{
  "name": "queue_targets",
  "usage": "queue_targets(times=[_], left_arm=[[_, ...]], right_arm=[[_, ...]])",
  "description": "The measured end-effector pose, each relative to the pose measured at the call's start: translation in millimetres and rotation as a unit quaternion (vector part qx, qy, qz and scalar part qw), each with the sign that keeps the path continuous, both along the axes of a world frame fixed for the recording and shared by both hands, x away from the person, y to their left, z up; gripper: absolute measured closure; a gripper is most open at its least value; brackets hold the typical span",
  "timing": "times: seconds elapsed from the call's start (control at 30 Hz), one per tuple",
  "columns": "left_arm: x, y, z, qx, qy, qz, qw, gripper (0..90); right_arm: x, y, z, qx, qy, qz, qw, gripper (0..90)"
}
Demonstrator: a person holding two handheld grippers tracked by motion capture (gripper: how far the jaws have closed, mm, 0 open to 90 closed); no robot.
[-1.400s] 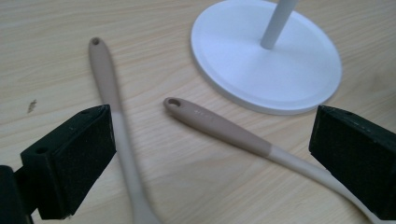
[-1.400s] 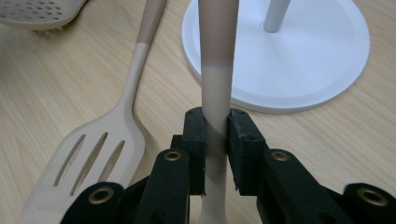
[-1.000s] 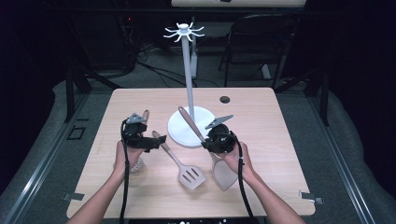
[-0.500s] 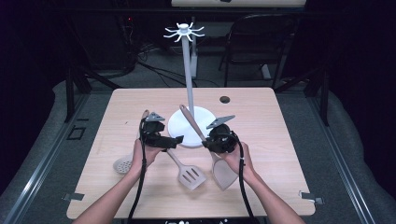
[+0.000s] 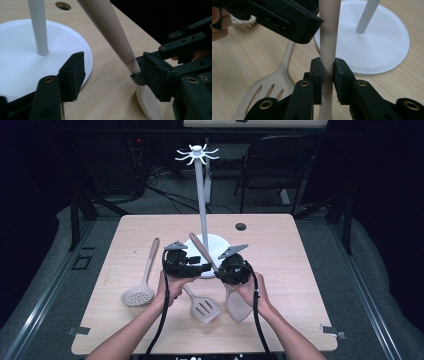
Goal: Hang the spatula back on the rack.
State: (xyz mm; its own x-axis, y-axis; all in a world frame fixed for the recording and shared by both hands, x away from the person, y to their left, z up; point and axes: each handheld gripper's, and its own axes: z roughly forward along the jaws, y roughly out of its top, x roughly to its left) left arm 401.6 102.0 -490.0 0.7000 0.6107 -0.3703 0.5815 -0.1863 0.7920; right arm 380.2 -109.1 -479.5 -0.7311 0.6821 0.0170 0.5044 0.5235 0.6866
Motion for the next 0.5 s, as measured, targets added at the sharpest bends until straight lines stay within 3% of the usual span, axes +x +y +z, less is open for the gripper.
queue_targets(times=[0.2, 0.33, 0.43, 0.47, 0.5], left_arm=[[1.7, -2.5, -3.6, -0.042, 0.007, 0.001, 0.9991, 53.4], [2.5, -4.7, -4.7, -0.054, 0.010, -0.006, 0.9985, 57.0], [1.2, -6.0, -4.9, -0.062, 0.001, 0.000, 0.9980, 64.4], [2.0, -4.9, -6.7, -0.082, 0.003, 0.001, 0.9966, 67.0], [2.0, -4.9, -6.7, -0.082, 0.003, 0.001, 0.9966, 67.8]], right_arm=[[-1.8, 0.9, 0.8, -0.007, -0.006, -0.002, 1.0000, 78.2], [-3.5, 3.0, 1.0, -0.007, -0.011, 0.000, 0.9999, 78.2], [-4.7, 4.1, 1.4, -0.008, -0.015, 0.000, 0.9999, 78.1], [-4.9, 3.1, 1.7, -0.003, -0.018, -0.003, 0.9998, 77.5], [-4.9, 3.1, 1.7, -0.003, -0.018, -0.003, 0.9998, 77.5]])
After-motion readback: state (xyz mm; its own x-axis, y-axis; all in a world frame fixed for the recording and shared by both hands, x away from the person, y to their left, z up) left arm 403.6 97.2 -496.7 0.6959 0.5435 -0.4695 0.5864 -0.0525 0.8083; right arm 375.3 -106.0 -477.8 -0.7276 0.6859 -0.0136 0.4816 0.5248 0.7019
